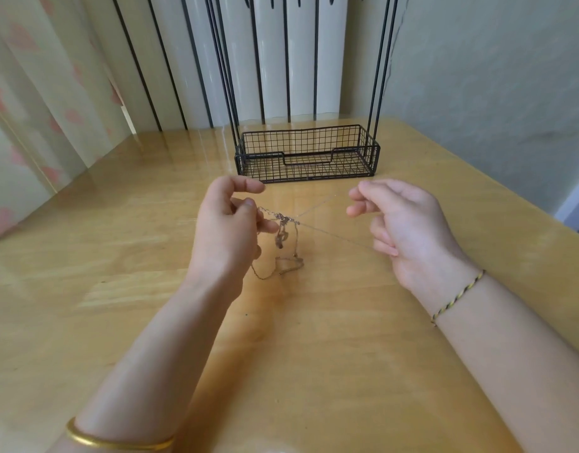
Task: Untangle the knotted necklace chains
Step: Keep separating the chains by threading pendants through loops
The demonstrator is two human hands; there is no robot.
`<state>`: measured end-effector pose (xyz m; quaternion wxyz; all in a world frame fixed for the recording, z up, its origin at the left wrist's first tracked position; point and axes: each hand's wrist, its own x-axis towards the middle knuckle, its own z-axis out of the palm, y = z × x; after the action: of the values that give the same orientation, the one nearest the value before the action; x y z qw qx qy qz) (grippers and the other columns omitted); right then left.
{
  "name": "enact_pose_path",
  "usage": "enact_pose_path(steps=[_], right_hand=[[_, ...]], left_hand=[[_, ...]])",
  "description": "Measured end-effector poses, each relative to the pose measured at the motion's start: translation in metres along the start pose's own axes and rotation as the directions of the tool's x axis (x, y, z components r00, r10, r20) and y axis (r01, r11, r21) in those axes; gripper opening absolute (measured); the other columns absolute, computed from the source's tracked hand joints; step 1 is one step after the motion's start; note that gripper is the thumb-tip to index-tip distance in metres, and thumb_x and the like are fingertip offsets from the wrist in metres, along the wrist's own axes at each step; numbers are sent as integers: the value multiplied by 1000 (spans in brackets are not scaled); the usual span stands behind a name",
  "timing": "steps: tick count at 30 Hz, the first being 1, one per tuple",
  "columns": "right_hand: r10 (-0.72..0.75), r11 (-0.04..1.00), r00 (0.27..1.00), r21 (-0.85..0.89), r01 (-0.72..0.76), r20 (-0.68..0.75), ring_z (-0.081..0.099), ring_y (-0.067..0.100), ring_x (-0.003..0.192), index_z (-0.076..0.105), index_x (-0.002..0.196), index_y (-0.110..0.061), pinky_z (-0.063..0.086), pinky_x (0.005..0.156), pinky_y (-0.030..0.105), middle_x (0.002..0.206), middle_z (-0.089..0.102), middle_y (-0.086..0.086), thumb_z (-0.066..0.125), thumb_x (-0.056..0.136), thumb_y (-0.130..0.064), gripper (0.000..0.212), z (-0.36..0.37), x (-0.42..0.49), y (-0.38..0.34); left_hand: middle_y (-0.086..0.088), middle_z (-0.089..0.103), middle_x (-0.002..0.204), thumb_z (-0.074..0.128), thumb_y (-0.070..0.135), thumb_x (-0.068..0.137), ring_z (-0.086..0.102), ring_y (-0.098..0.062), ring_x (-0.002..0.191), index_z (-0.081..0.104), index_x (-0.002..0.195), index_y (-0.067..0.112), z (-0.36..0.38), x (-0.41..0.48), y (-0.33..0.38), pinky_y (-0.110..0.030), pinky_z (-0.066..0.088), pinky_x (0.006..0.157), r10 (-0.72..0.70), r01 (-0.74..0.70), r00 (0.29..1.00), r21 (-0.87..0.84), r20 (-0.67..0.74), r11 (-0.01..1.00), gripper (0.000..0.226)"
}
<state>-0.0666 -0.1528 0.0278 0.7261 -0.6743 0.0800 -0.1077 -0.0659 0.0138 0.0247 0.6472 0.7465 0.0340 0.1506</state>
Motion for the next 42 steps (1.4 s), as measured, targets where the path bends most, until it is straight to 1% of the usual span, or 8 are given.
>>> enact_pose_path(steps=[4, 8, 14, 19, 26, 29, 36, 42], right_hand=[[-17, 996, 998, -85, 12, -53, 31, 7, 37, 56, 61, -13, 20, 32, 15, 55, 52, 0, 54, 84, -12, 23, 2, -1, -2], [65, 998, 994, -21, -67, -91, 38, 11, 38, 46, 62, -15, 26, 37, 15, 62, 56, 1, 48, 85, -12, 23, 5, -1, -1], [105, 991, 986, 97, -93, -127, 37, 11, 37, 43, 63, -16, 28, 40, 18, 65, 58, 1, 45, 86, -12, 24, 3, 1, 0], [-20, 986, 994, -165, 3, -103, 30, 10, 45, 48, 63, -16, 23, 35, 15, 64, 57, -1, 50, 84, -12, 21, 2, 1, 3], [-95, 789, 983, -590, 169, 155, 63, 15, 74, 68, 74, -26, 51, 76, 39, 67, 67, -9, 67, 71, -52, 26, 2, -1, 10], [-62, 841, 962, -505, 194, 266, 62, 8, 73, 72, 71, -24, 53, 78, 35, 67, 67, -12, 76, 68, -46, 22, 3, -4, 7], [-190, 923, 942, -276, 267, 275, 36, 10, 58, 74, 75, -20, 32, 51, 15, 65, 44, 7, 75, 78, -19, 4, 3, -3, 5], [-284, 916, 917, -204, 346, 281, 29, 14, 58, 71, 73, -21, 29, 51, 18, 67, 44, 10, 71, 81, -17, 9, 4, -1, 8]], left_hand=[[-1, 53, 79, 33, 1, 97, 63, -10, 78, 53, 95, 25, -2, 2, 0, -15, 39, 39, 12, -14, 996, -22, -90, 1000, 32], [0, 51, 77, 31, 0, 97, 63, -7, 66, 52, 98, 25, -1, 1, 2, -18, 44, 42, 15, -24, 993, -73, -119, 997, 33], [3, 51, 74, 32, 1, 98, 67, -7, 64, 54, 95, 26, -2, 1, 2, -28, 51, 82, 37, -48, 990, -79, -137, 996, 33], [0, 47, 73, 30, -1, 100, 65, -9, 59, 54, 97, 19, -1, 1, 5, -26, 57, 71, -11, -16, 994, -252, -108, 968, 31], [3, 52, 71, 33, 1, 99, 60, -9, 73, 56, 94, 23, 0, 1, 4, -24, 54, 73, 42, -67, 991, -200, -125, 978, 32], [4, 53, 70, 32, 0, 99, 66, -6, 72, 55, 94, 23, -1, 1, 6, -19, 51, 64, 44, -69, 991, -208, -124, 976, 32], [10, 53, 52, 30, 2, 101, 63, -7, 59, 53, 99, 14, 1, -1, 6, -19, 49, 56, -9, -2, 999, -322, -31, 947, 26], [3, 53, 72, 52, 9, 97, 53, -6, 58, 61, 90, 13, 3, -4, 4, -23, 48, 60, 38, -25, 990, -101, 134, 995, 12]])
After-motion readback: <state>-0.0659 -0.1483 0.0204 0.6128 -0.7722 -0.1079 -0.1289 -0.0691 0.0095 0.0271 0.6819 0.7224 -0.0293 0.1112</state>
